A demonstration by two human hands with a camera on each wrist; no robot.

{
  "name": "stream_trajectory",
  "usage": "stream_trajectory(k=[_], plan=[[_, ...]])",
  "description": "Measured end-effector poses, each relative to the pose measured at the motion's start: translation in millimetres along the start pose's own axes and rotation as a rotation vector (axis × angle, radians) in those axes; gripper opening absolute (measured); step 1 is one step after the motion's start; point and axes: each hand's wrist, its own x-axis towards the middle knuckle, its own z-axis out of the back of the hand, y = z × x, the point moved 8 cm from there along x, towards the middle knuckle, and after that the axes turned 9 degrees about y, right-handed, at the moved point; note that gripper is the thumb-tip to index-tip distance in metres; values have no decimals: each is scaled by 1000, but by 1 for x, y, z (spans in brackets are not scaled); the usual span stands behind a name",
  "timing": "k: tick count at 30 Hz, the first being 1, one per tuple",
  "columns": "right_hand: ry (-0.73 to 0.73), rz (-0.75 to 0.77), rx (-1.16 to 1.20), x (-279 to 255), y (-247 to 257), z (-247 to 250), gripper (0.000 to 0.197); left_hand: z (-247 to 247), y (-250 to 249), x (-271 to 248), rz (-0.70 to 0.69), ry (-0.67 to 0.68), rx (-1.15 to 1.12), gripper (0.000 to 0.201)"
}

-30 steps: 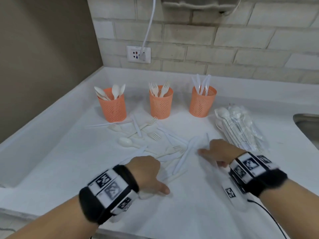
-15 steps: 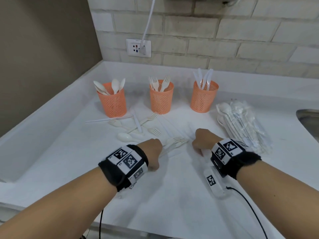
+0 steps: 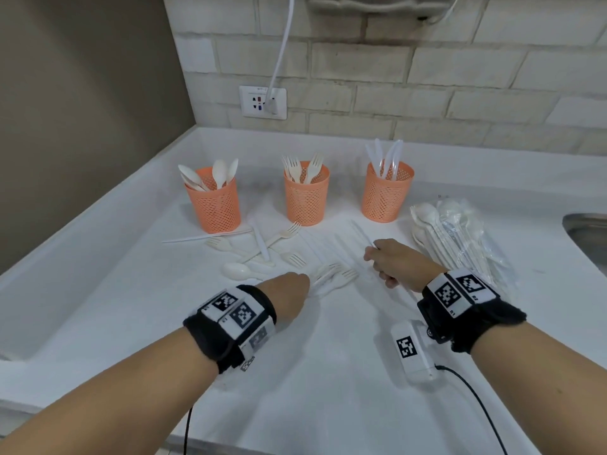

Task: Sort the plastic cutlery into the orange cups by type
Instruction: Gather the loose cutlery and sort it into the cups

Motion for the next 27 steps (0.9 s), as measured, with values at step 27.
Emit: stream_trajectory(k=[27], plan=[[-123, -45, -830, 60, 58, -37, 55, 54, 65, -12, -223, -351, -1650, 26]])
